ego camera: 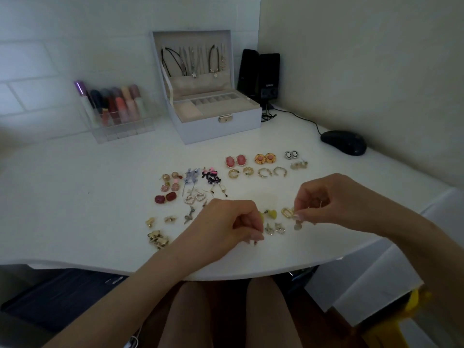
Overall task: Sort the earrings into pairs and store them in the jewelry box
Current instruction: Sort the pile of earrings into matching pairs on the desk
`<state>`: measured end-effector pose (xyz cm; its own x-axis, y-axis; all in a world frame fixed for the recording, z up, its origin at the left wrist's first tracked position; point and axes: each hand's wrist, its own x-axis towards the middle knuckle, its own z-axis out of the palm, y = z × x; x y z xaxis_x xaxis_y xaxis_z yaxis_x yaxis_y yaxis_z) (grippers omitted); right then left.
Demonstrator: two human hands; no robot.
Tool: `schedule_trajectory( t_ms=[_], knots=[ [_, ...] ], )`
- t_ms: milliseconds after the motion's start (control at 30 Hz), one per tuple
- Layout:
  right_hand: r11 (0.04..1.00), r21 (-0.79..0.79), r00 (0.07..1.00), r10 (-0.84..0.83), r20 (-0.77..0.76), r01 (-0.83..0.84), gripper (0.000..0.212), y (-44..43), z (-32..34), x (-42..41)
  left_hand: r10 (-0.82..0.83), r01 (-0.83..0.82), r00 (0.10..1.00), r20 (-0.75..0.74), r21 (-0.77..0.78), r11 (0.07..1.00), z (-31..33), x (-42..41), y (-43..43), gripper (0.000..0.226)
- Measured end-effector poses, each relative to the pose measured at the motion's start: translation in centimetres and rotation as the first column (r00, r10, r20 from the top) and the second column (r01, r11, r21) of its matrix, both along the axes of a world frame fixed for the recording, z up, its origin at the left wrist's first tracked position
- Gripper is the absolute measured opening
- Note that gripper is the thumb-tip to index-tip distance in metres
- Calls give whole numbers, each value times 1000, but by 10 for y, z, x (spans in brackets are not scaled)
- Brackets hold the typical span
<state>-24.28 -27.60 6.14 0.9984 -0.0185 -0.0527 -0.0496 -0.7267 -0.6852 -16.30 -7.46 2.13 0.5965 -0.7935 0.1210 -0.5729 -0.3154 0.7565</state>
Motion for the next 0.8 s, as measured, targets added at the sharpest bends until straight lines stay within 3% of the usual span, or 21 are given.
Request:
schedule_trajectory(
  t_ms=[200,367,567,800],
  knots=[
    [1000,-1,998,19,-62,-19,13,-21,-9,-11,-16,15,997,75,10,1000,-2,-12,-37,9],
    [997,50,988,58,-145,-51,6,-30,-15,-12,-7,-7,992,129,106,994,-7,-17,-61,11],
    [999,-35,998,5,-70,-8,12,-31,-22,-4,-13,-47,948,317,181,982,-6,-15,-73,8],
    [995,-71,998,-63,3,63,11,-33,-31,1,3,-68,940,340,179,982,-6,-8,-75,9]
  ],
)
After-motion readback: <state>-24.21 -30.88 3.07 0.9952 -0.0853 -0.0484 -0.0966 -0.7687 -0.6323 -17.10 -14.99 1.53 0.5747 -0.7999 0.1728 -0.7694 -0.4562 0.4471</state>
